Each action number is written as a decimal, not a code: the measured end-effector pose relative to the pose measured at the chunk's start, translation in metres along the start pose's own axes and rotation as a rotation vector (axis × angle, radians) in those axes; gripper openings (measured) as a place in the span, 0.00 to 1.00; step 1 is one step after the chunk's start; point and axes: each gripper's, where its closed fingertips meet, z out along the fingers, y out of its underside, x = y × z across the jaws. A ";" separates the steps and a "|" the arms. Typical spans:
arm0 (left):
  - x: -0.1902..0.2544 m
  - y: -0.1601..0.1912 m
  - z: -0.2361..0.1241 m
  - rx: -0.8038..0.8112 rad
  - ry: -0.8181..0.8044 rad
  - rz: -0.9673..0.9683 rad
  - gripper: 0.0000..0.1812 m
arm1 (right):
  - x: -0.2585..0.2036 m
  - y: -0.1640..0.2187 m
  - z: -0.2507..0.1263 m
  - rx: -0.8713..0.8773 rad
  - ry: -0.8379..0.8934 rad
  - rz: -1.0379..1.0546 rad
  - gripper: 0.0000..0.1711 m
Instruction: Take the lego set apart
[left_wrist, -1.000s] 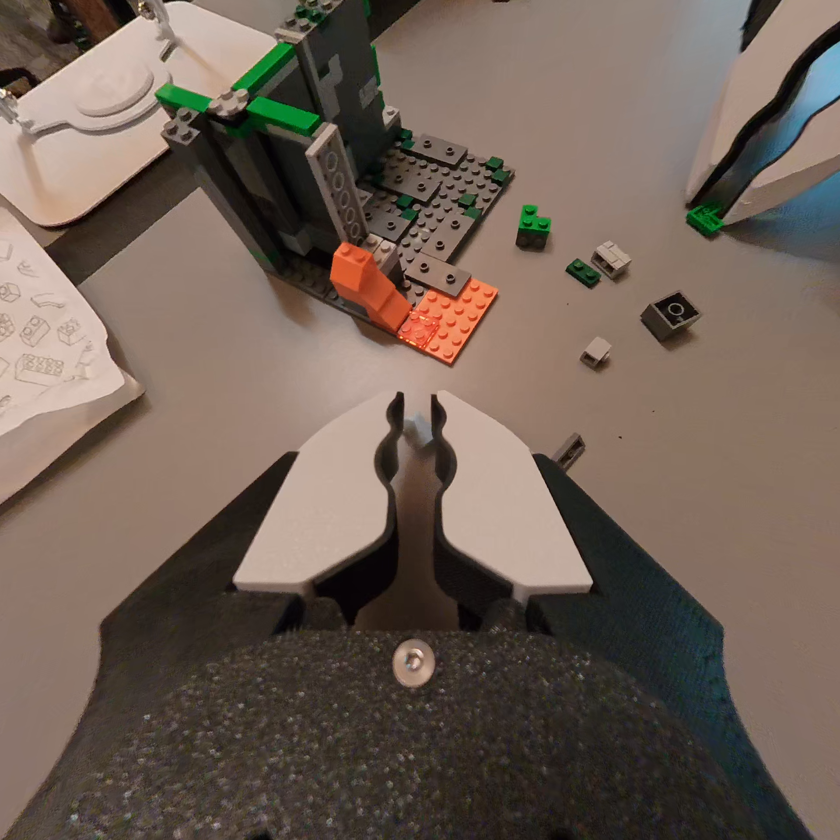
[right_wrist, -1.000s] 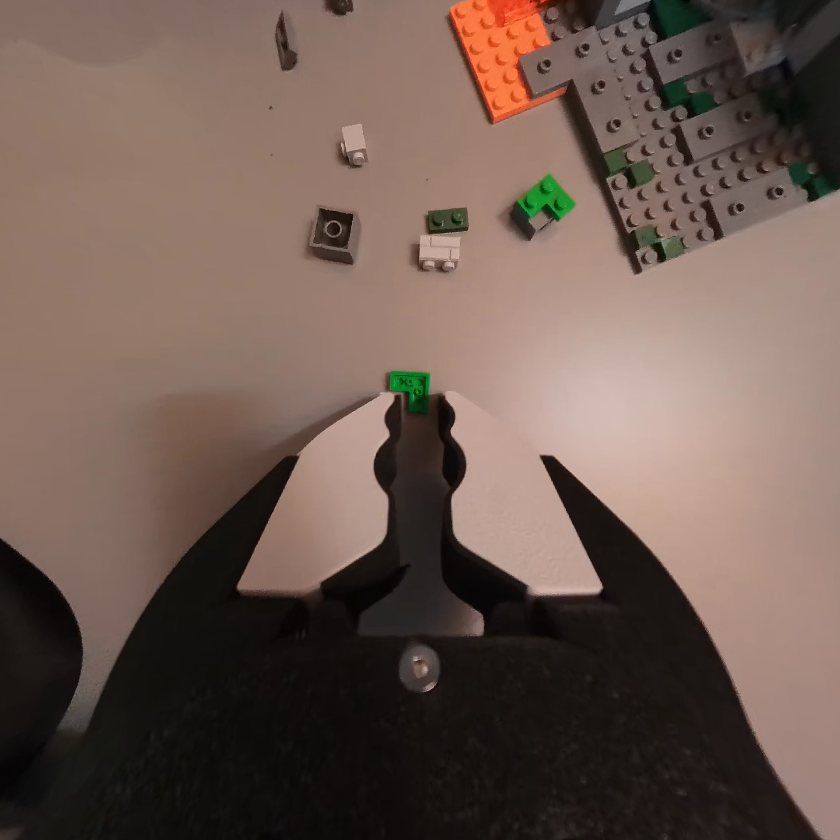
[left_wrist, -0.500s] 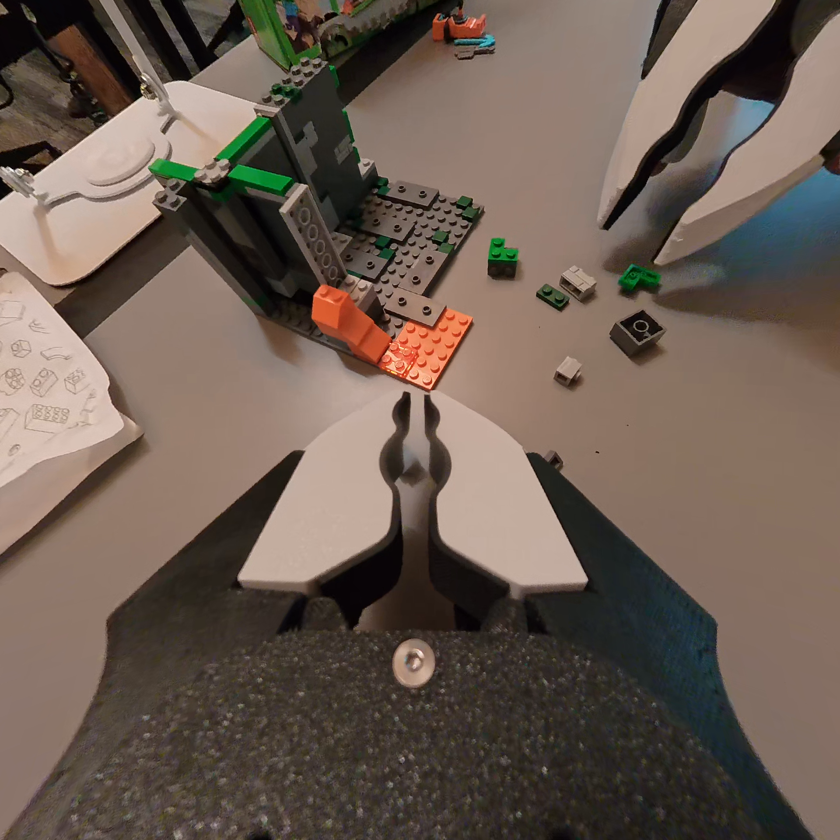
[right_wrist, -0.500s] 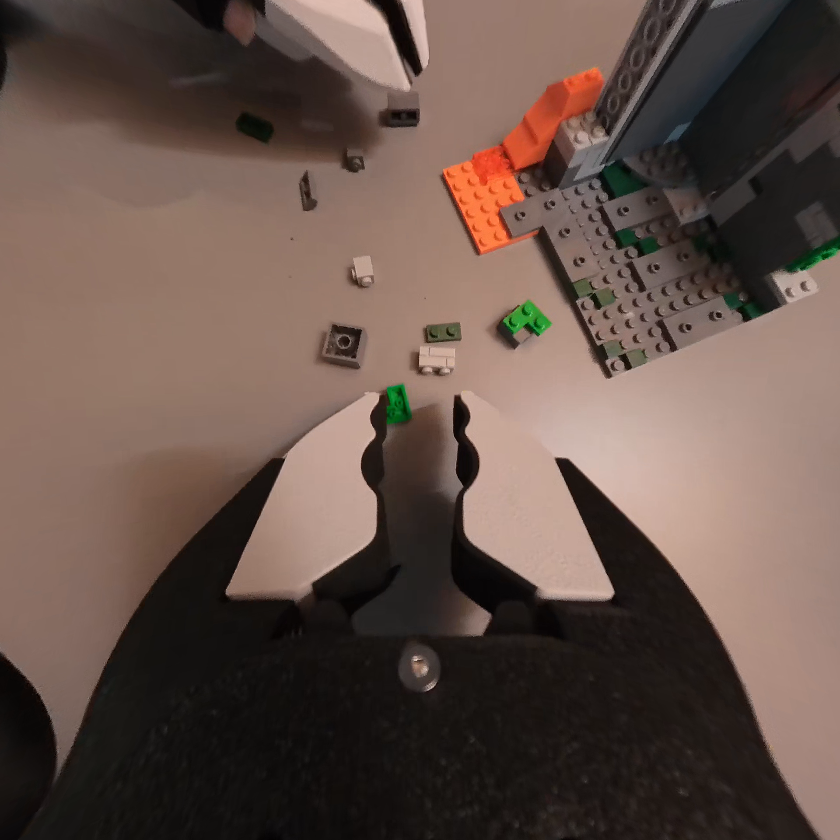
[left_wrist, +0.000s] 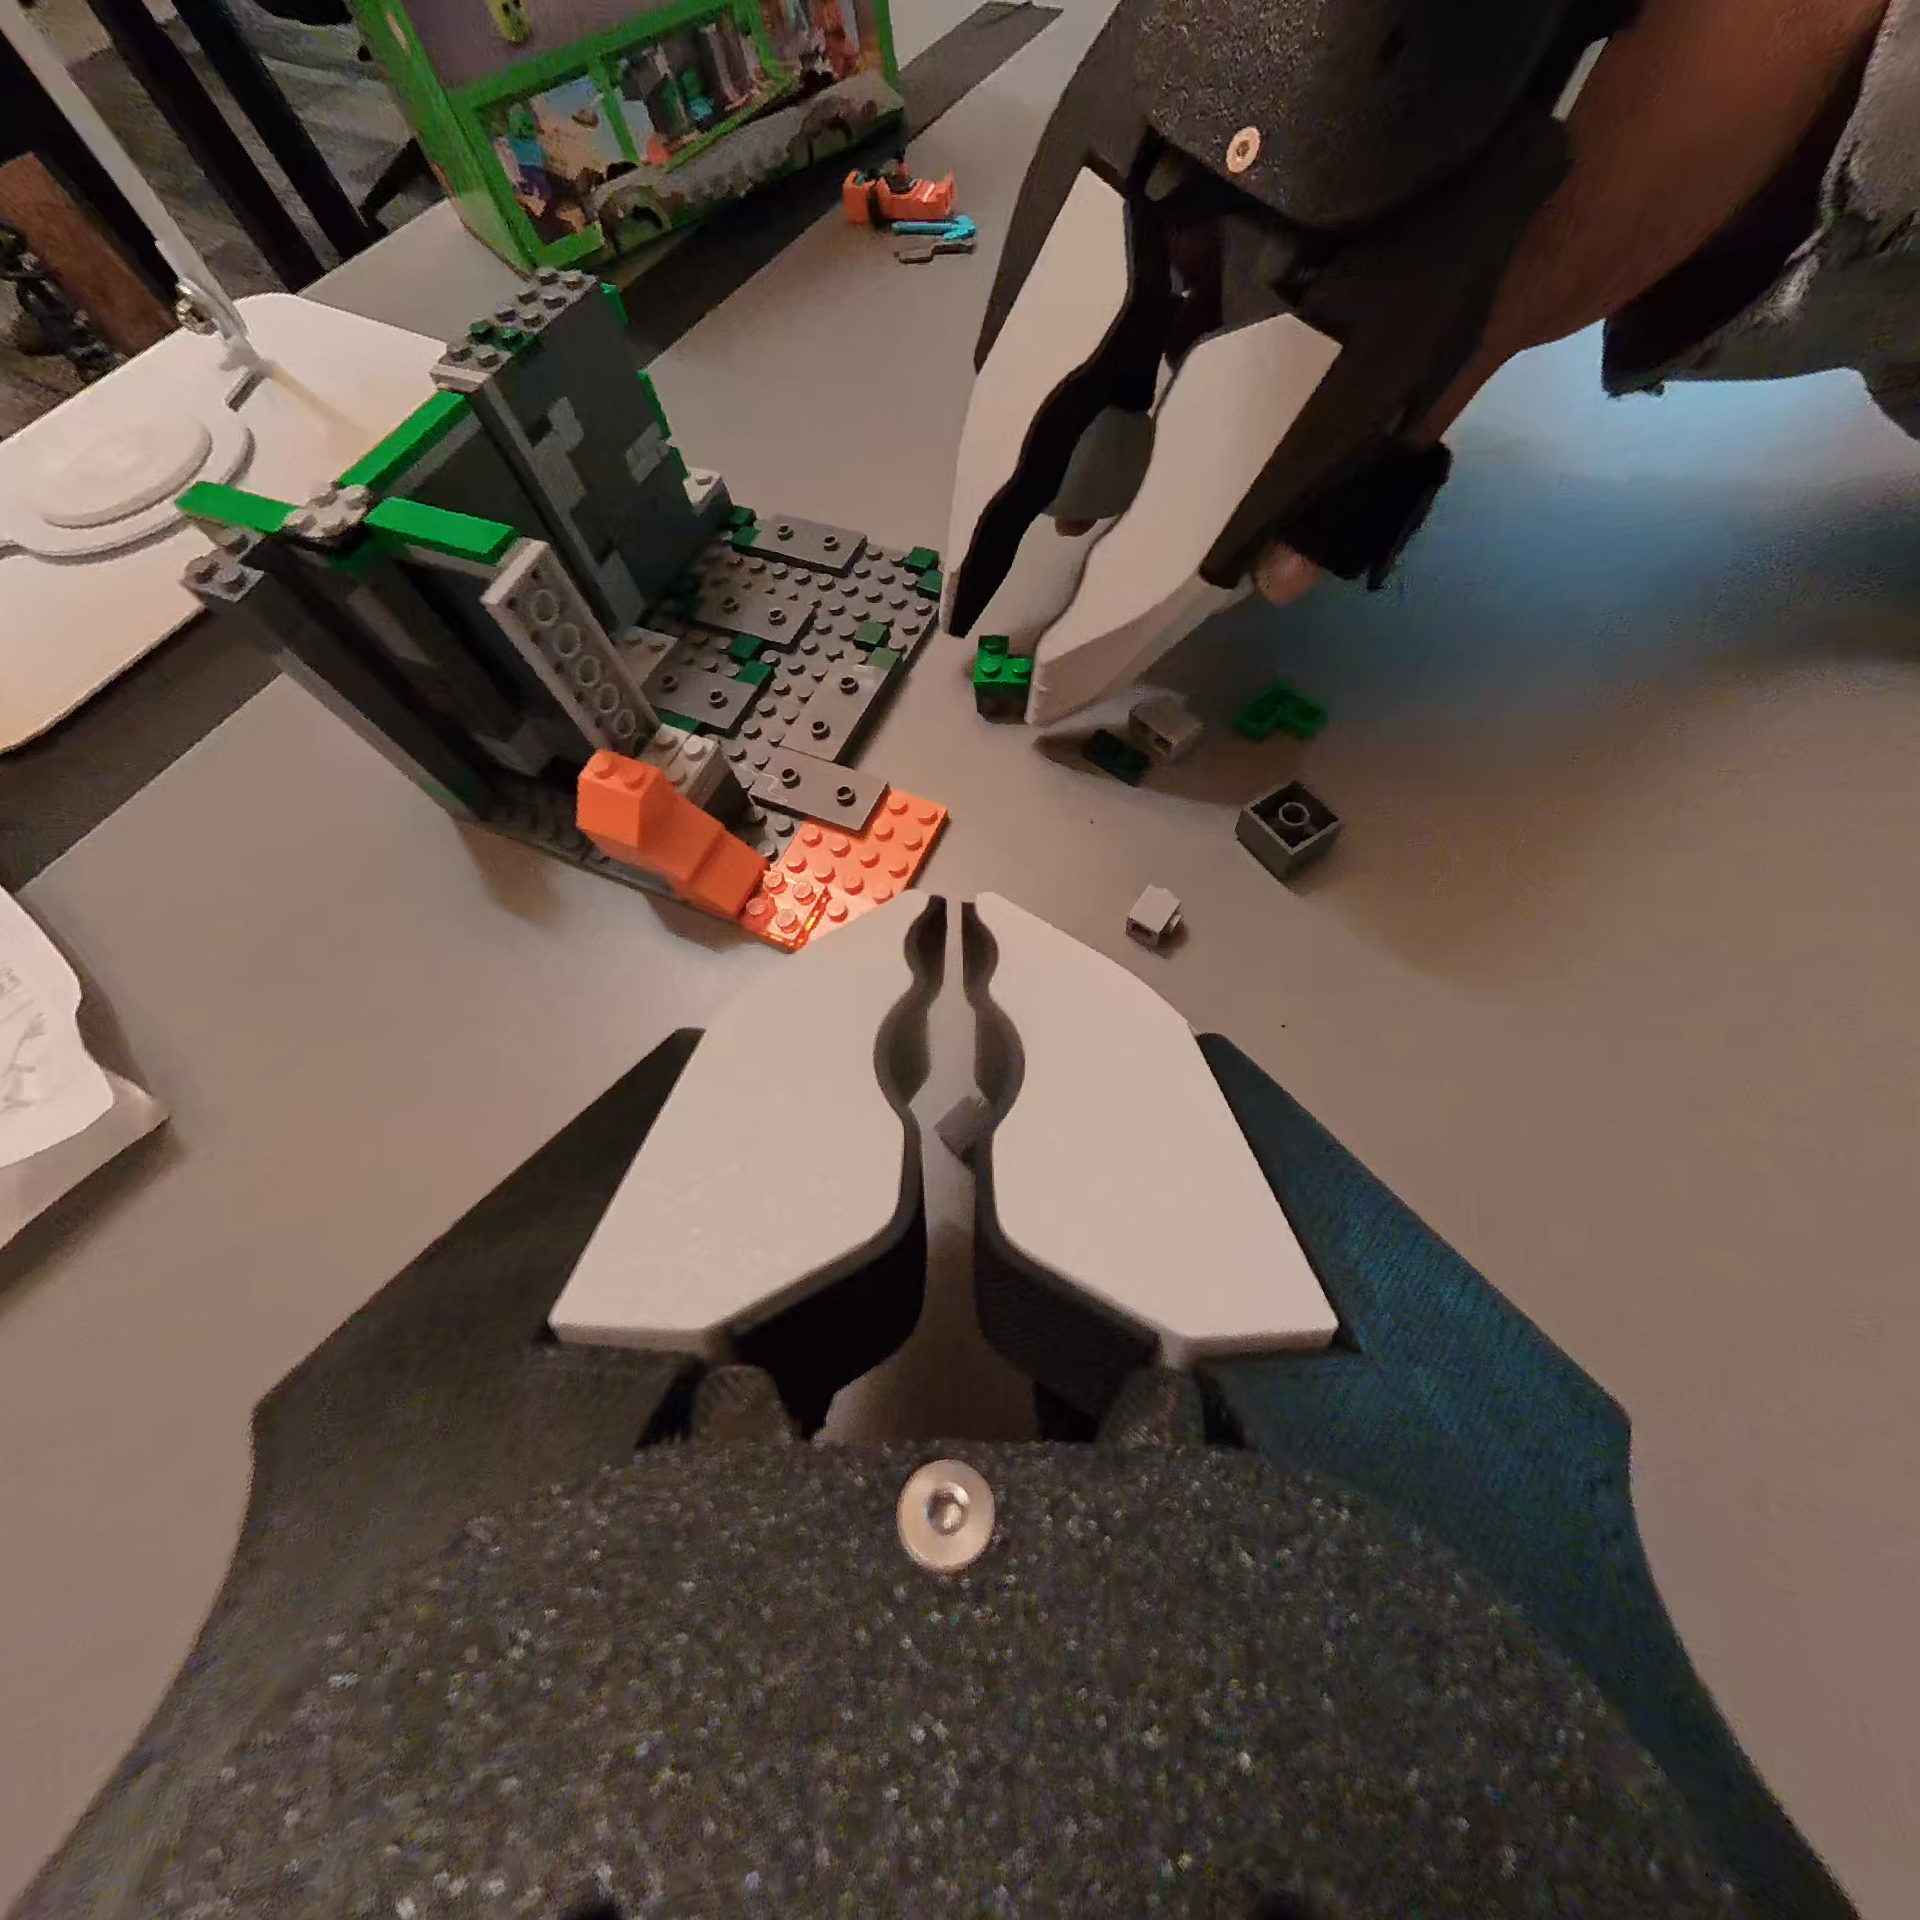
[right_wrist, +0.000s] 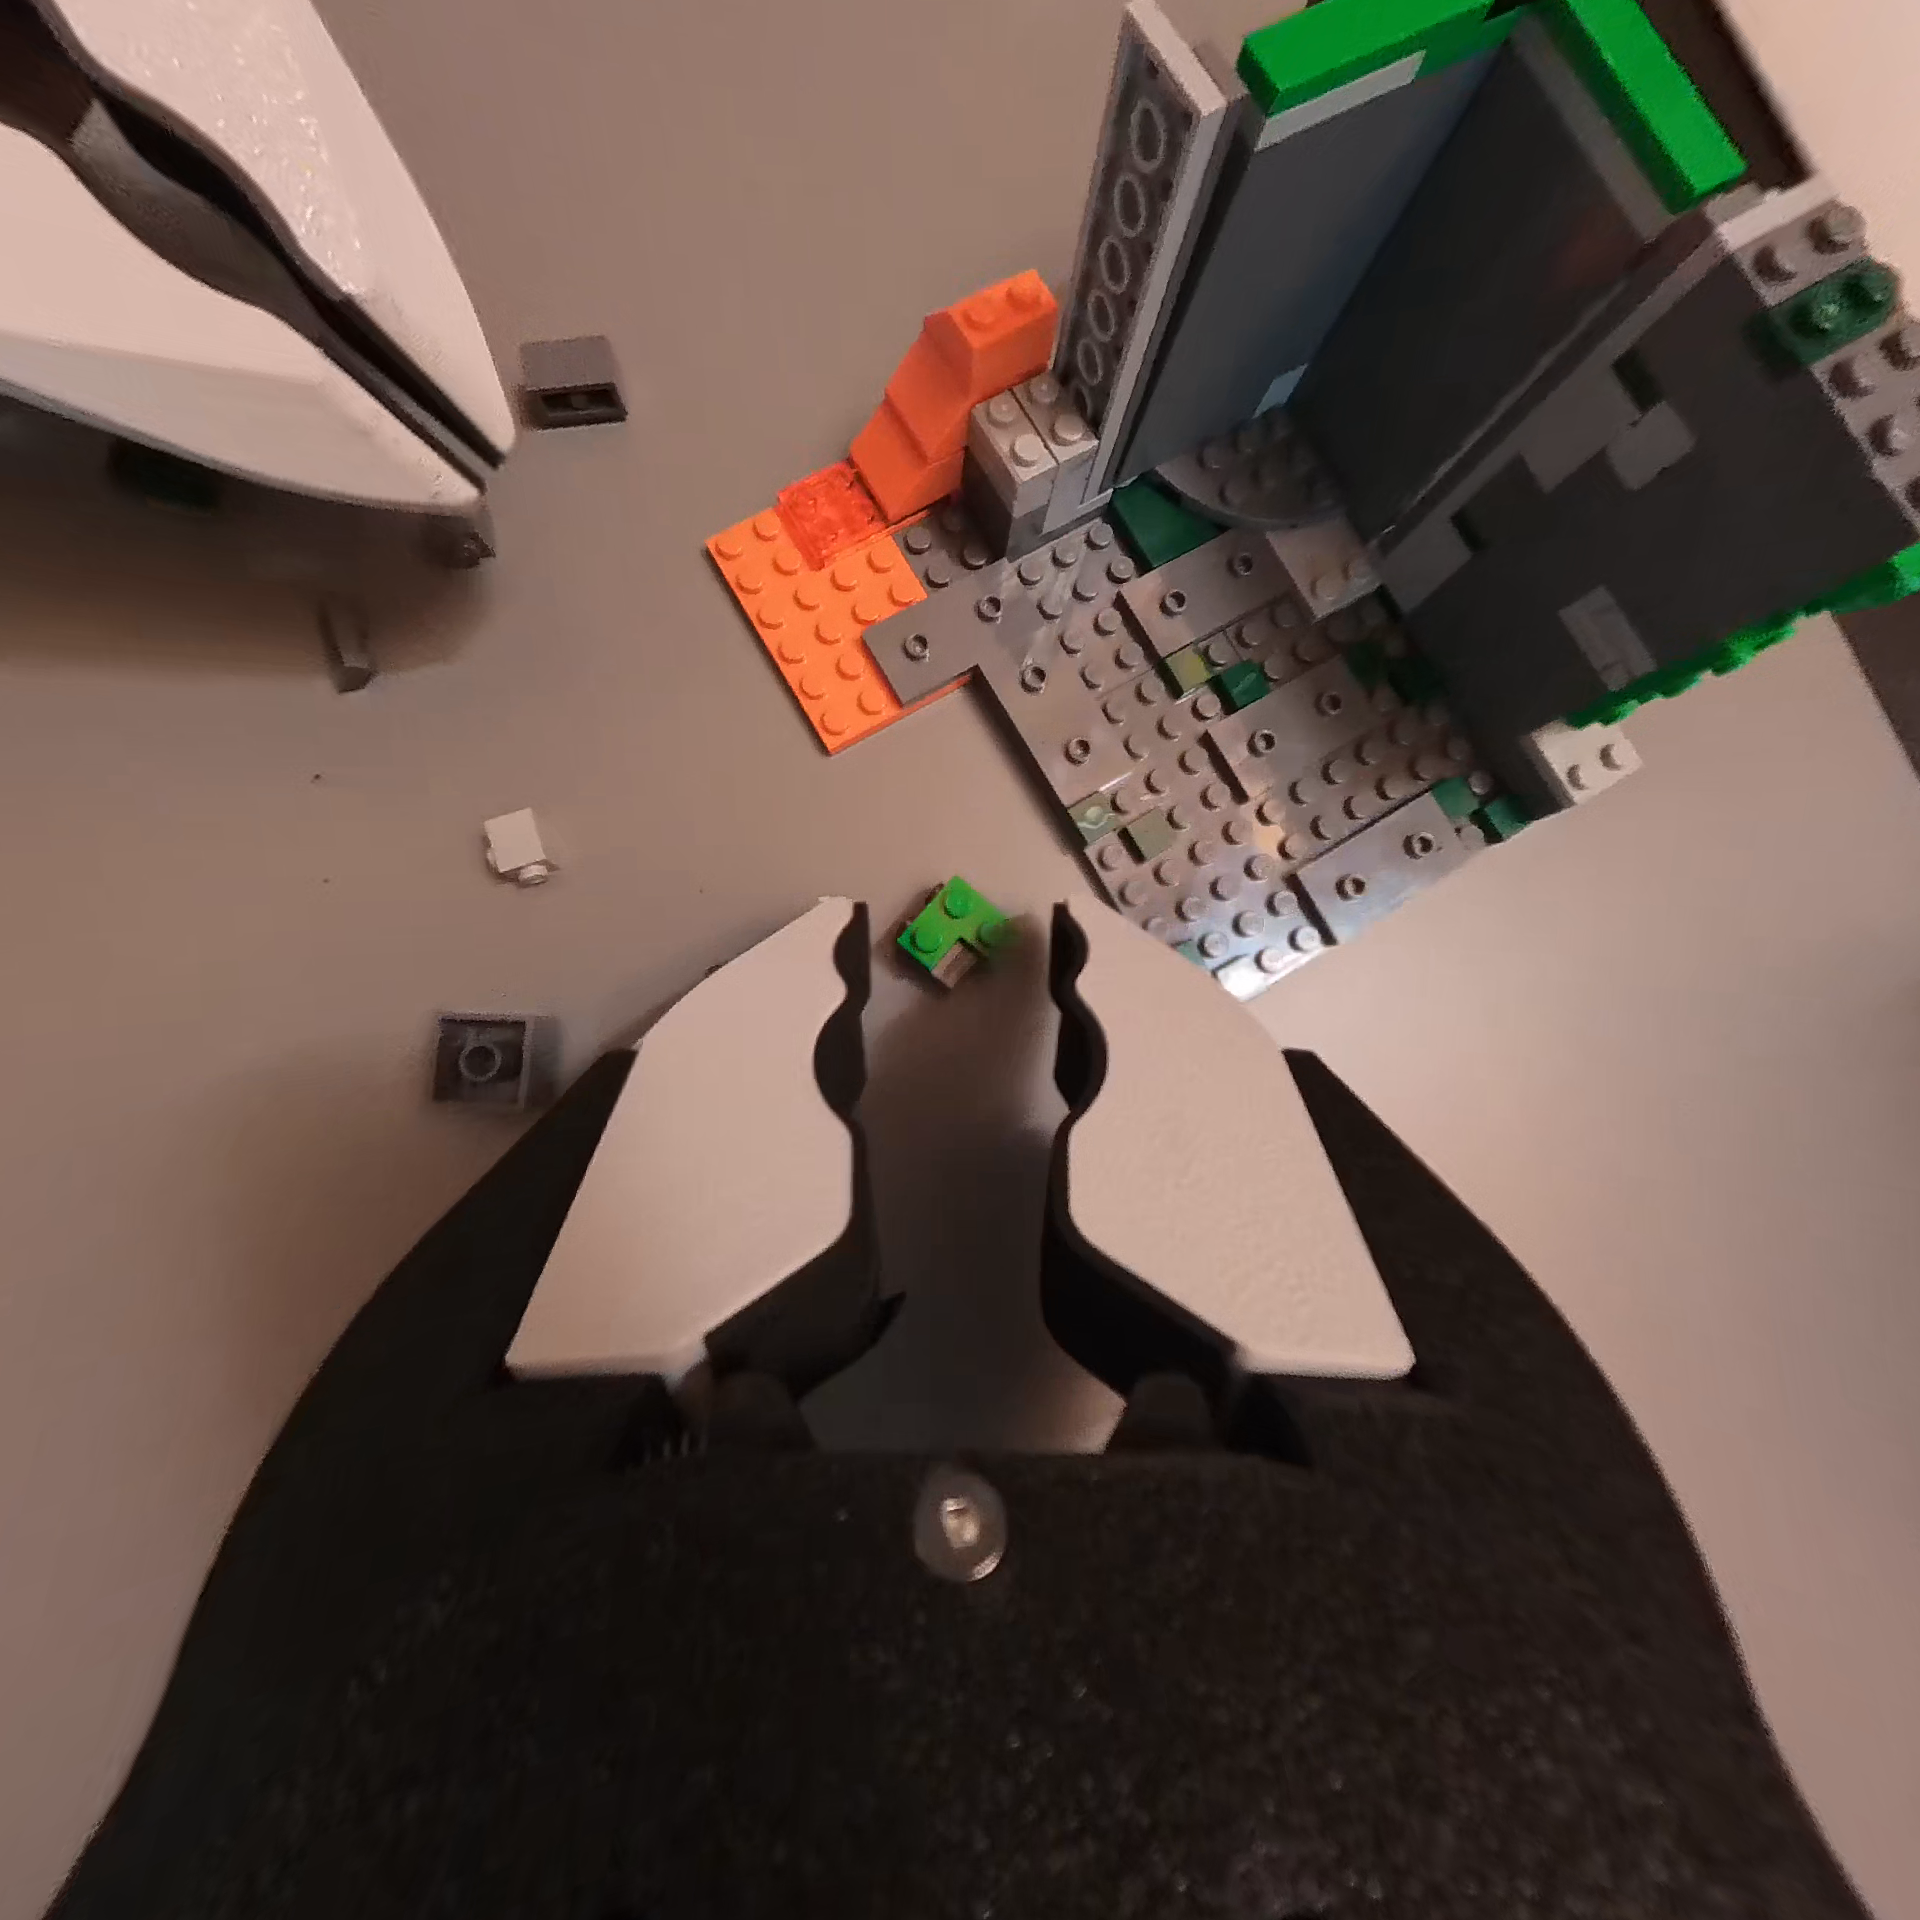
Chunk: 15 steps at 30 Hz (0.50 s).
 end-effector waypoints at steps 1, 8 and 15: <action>0.001 0.000 0.001 -0.004 -0.003 0.011 0.01 | -0.001 -0.001 0.000 0.008 0.007 -0.015 0.14; 0.017 -0.013 0.004 0.036 0.015 0.057 0.02 | -0.008 -0.014 -0.019 0.142 -0.028 -0.014 0.00; 0.025 -0.010 0.010 0.014 0.034 0.079 0.04 | 0.000 0.004 -0.021 0.087 -0.019 0.017 0.14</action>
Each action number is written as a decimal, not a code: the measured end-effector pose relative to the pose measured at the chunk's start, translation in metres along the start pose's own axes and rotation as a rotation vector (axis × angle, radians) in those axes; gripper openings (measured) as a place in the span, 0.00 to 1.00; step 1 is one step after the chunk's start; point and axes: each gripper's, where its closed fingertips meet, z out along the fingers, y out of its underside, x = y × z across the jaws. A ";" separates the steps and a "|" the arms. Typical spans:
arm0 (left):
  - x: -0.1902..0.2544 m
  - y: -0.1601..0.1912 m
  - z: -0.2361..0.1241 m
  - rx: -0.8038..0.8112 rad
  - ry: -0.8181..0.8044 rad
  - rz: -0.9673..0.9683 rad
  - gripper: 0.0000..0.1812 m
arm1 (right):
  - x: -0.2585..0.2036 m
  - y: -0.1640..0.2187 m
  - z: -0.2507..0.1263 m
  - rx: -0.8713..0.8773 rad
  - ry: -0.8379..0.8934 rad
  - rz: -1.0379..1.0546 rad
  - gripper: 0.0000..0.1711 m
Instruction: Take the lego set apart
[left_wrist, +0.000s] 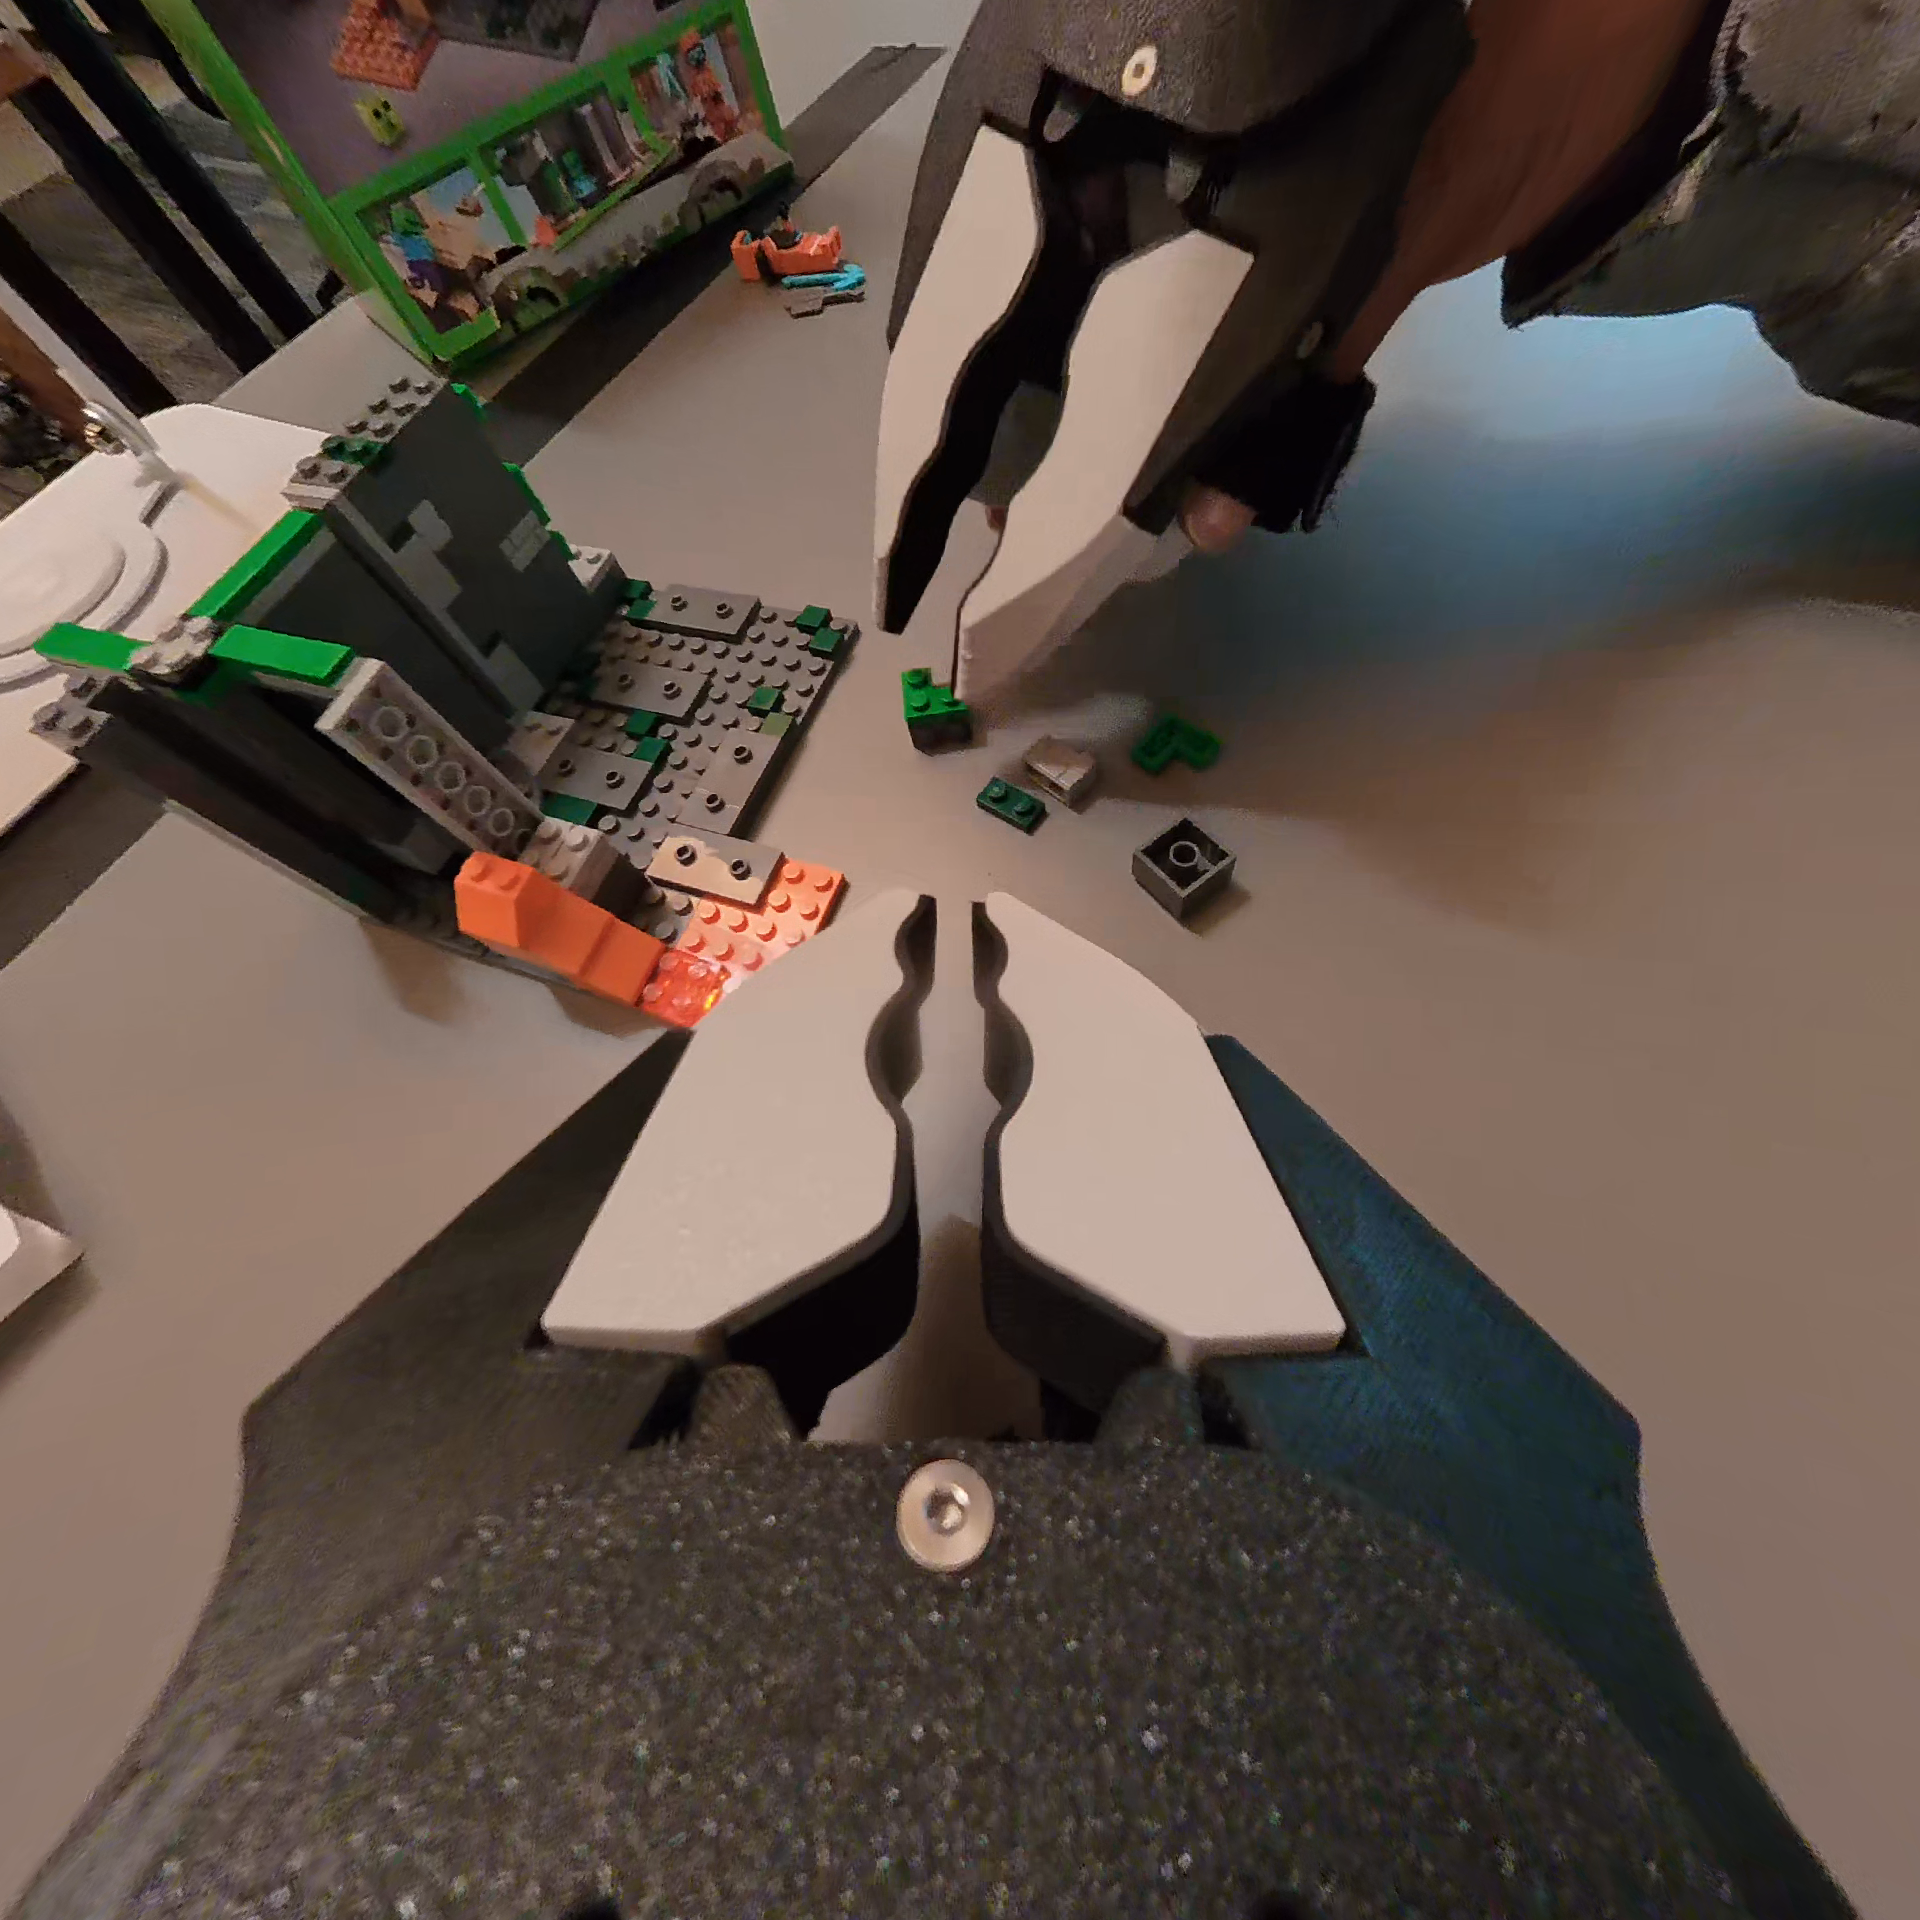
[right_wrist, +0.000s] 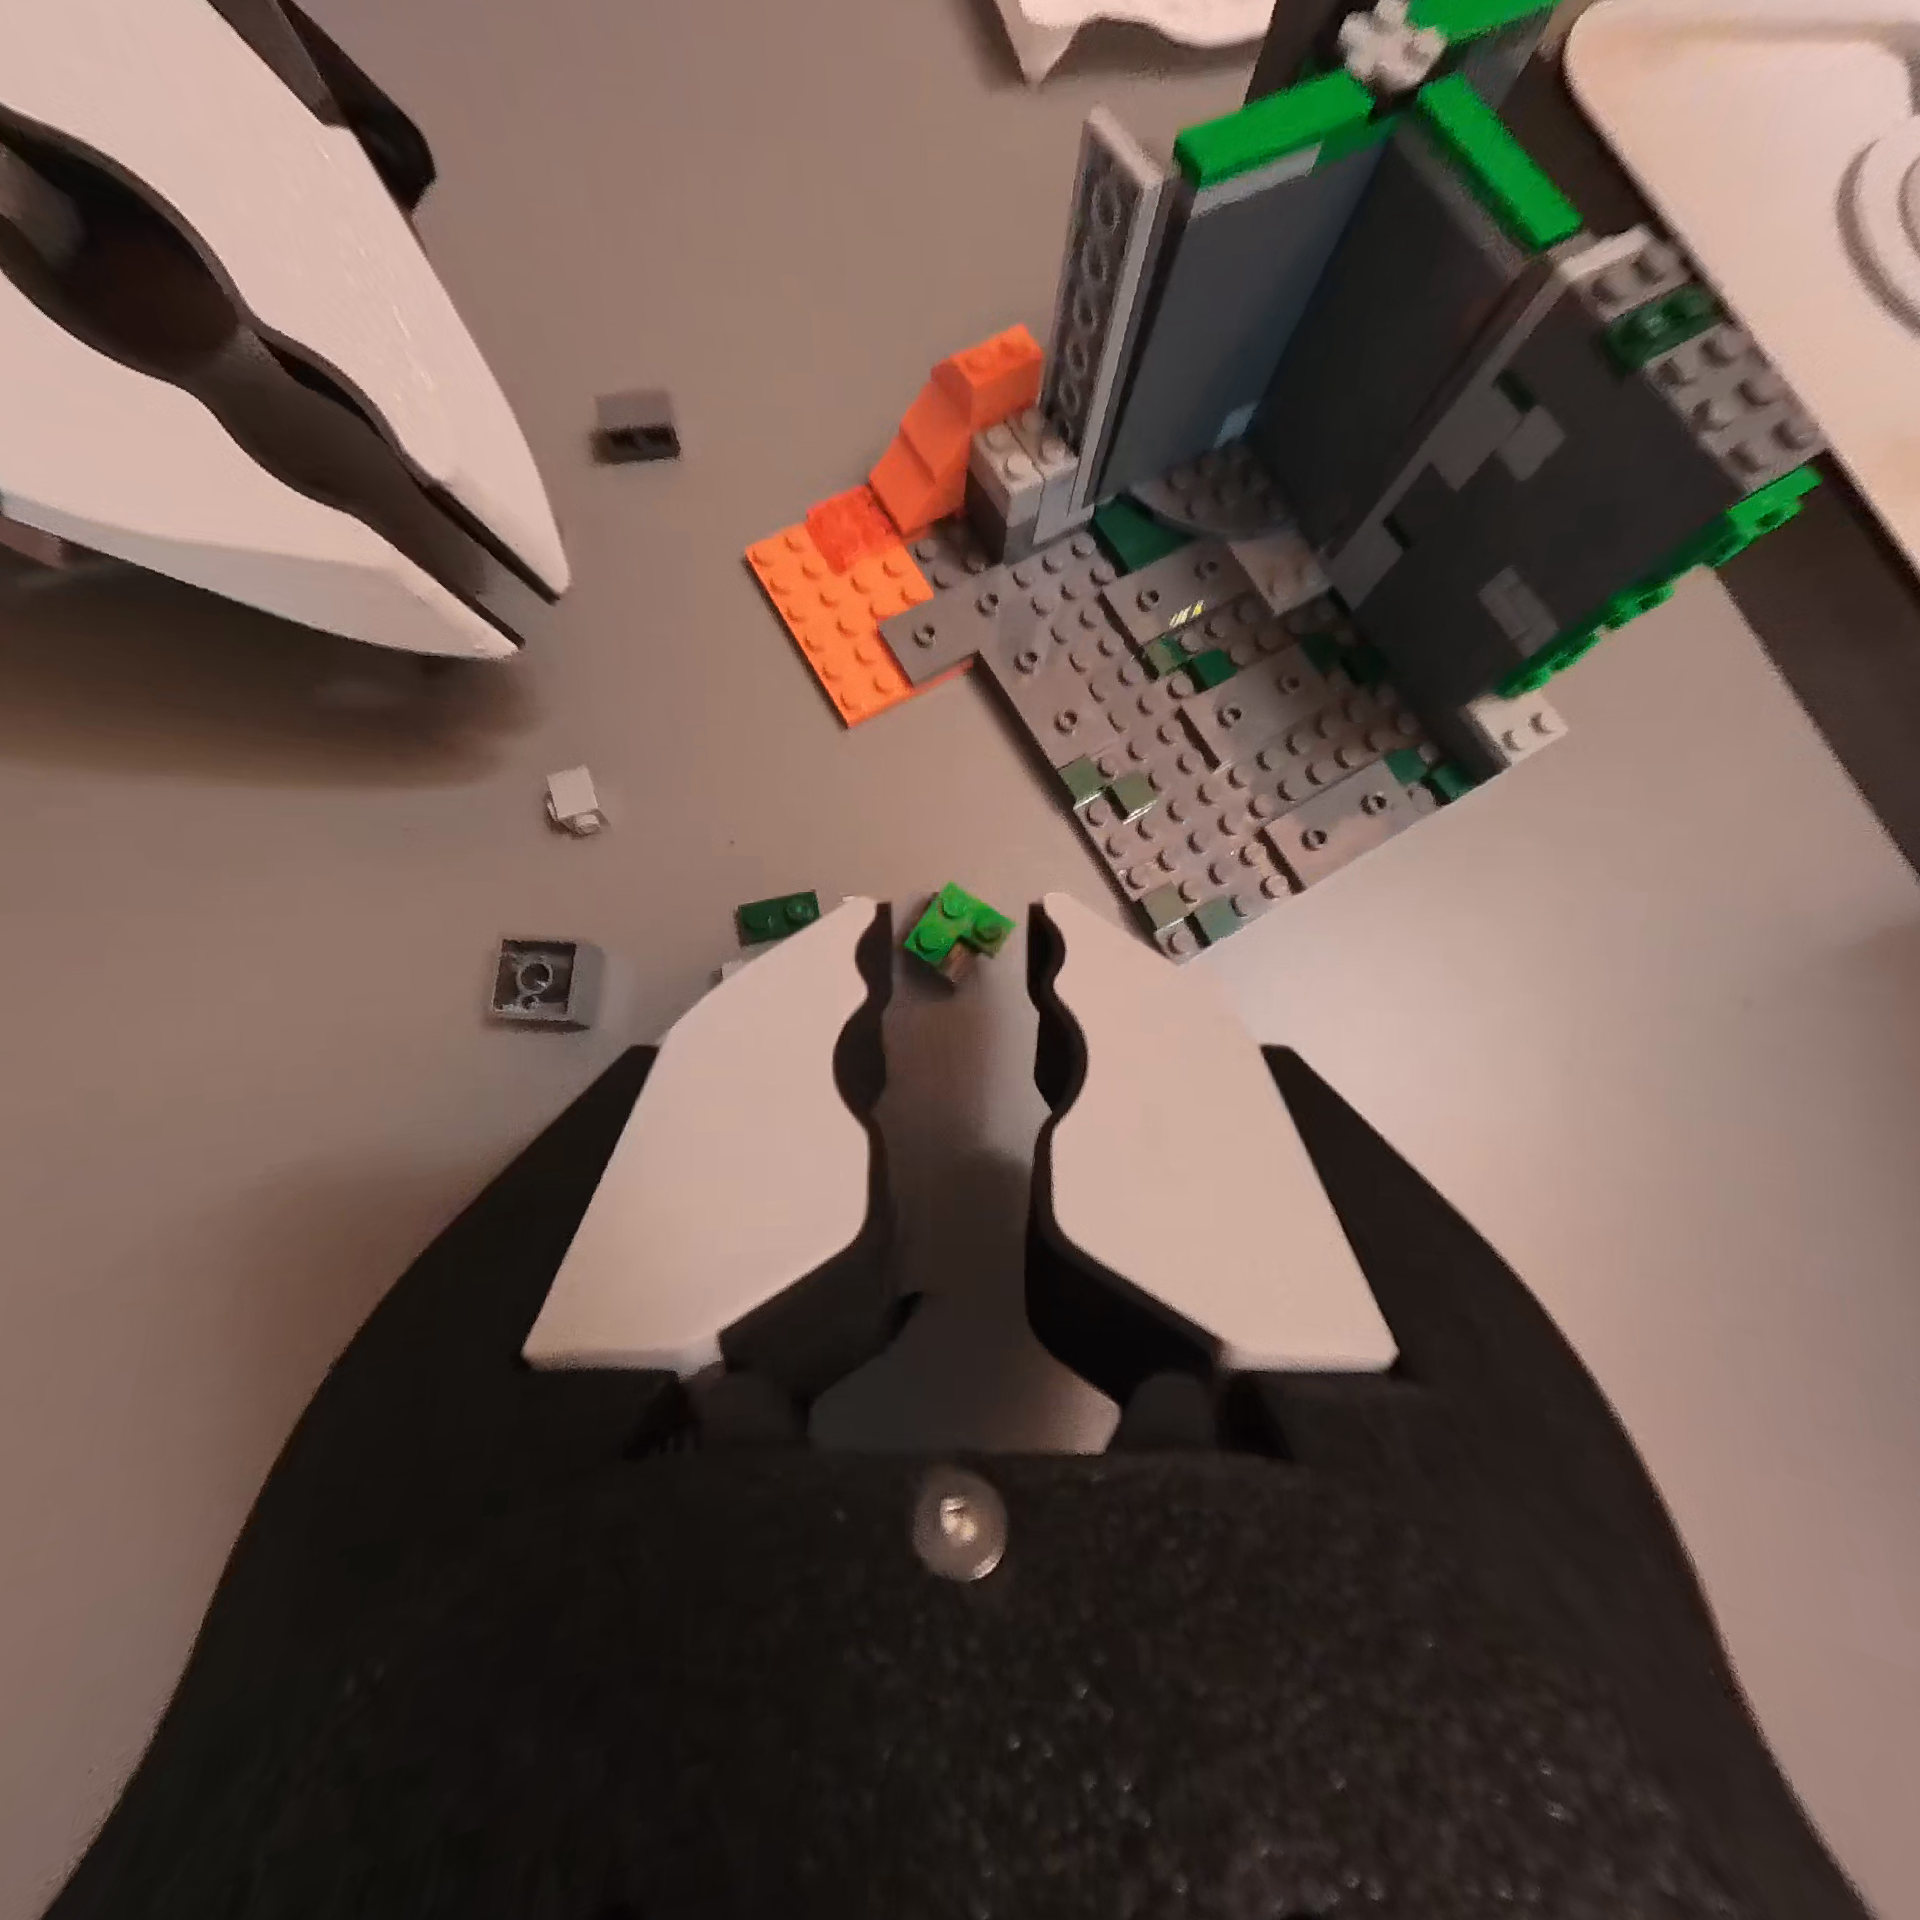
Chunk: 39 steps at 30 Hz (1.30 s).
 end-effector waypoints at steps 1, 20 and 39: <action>0.001 0.000 0.000 -0.004 0.007 -0.004 0.03 | 0.000 0.003 0.003 -0.015 -0.001 0.005 0.15; 0.006 -0.048 -0.015 0.224 -0.084 0.071 0.14 | -0.057 -0.080 -0.052 0.531 -0.429 0.152 0.11; 0.002 -0.065 -0.030 0.301 -0.214 0.227 0.10 | -0.068 -0.098 -0.052 0.653 -0.546 0.298 0.11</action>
